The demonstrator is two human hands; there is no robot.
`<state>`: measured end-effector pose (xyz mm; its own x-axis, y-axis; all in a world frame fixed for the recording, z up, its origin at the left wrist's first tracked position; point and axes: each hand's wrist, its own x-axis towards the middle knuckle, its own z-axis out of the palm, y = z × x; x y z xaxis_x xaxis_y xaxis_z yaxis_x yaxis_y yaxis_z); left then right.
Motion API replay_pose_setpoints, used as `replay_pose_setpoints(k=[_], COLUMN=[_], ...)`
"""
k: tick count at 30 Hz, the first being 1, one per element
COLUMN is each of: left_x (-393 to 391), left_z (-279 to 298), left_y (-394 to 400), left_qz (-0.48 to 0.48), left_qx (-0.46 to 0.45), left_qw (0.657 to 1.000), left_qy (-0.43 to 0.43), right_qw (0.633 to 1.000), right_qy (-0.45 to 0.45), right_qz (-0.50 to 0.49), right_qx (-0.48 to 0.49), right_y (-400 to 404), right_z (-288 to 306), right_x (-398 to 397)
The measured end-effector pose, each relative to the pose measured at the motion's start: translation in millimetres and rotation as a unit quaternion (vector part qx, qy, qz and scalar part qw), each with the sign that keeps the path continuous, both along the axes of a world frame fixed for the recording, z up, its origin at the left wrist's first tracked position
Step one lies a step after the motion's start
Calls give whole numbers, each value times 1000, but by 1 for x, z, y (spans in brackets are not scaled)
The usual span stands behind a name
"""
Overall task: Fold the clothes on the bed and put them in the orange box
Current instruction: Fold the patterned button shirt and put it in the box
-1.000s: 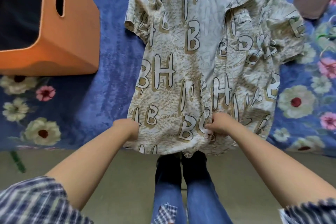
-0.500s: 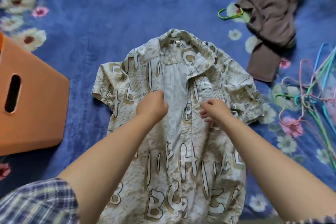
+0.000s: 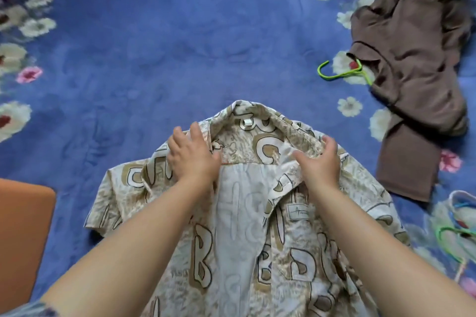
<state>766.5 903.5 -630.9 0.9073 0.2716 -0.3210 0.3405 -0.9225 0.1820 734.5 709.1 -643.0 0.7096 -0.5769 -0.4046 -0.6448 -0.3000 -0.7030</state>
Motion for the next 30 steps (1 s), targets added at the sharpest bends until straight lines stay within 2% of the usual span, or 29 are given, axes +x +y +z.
replay_pose_setpoints(k=[1, 3, 5, 7, 14, 17, 18, 20, 22, 24, 26, 27, 30], left_x=[6, 20, 31, 43, 69, 69, 70, 74, 78, 86, 100, 108, 131], left_z=[-1, -3, -2, -1, 5, 13, 15, 18, 24, 37, 54, 60, 73], left_y=[4, 8, 11, 14, 9, 5, 8, 14, 13, 7, 3, 4, 11], left_qz=[1, -16, -56, -100, -198, -157, -106, 37, 168, 232, 264, 262, 191], left_qx=[5, 24, 73, 123, 144, 114, 71, -106, -299, -394, -439, -437, -368], left_qw=[1000, 999, 994, 986, 966, 975, 986, 991, 939, 888, 851, 848, 893], left_qy=[9, 37, 62, 60, 80, 109, 110, 73, 13, -47, -112, -145, -178], right_qw=[996, 963, 917, 882, 862, 903, 924, 974, 989, 980, 978, 983, 993], right_qy=[22, 85, 145, 178, 236, 226, 217, 171, 116, 59, -2, -25, -53], right_qz=[58, 173, 237, 276, 372, 298, 258, 135, -7, -87, -114, -111, -77], right_qx=[-71, -189, -286, -339, -249, -211, -181, -68, 92, 170, 176, 146, 69], right_y=[-4, -11, -18, -21, -2, -1, -5, -14, -17, -16, -8, -2, 11], right_z=[-3, -5, -3, 1, 5, 4, 6, 12, 29, 47, 68, 74, 85], right_x=[2, 10, 21, 34, 72, 78, 81, 88, 98, 112, 128, 134, 150])
